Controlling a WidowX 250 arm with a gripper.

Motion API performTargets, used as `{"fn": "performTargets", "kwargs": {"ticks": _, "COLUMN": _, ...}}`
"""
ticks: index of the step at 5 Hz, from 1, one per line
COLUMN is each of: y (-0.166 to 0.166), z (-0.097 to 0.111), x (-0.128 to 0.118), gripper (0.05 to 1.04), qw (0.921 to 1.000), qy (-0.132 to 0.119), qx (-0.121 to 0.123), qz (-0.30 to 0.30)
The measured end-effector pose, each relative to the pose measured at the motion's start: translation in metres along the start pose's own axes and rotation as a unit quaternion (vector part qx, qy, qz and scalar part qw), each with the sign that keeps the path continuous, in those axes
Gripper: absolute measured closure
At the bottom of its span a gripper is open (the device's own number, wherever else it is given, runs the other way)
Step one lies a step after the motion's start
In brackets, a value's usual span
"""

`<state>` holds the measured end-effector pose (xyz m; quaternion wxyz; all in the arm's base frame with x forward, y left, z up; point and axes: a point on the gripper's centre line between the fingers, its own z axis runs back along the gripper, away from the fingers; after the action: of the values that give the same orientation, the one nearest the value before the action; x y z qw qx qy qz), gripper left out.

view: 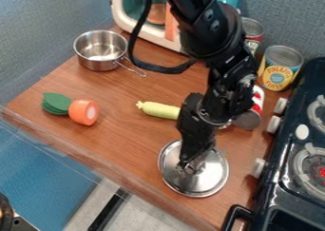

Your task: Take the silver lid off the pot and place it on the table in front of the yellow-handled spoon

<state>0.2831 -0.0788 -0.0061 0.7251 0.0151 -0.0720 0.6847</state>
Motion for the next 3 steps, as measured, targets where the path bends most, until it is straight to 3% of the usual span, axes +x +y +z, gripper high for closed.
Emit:
{"fn": "performTargets", "kwargs": {"ticks": 1, "y": 0.005, "z": 0.001, "x": -0.001, "gripper": 0.875, "qw": 0.9998, "qy": 0.003, "qx": 0.017, "qz": 0.006}}
{"fn": "performTargets", "kwargs": {"ticks": 3, "y": 0.009, "z": 0.025, "x": 0.003, "gripper": 0.303, "qw": 0.9998, "qy": 0.014, "qx": -0.007, "qz": 0.008}}
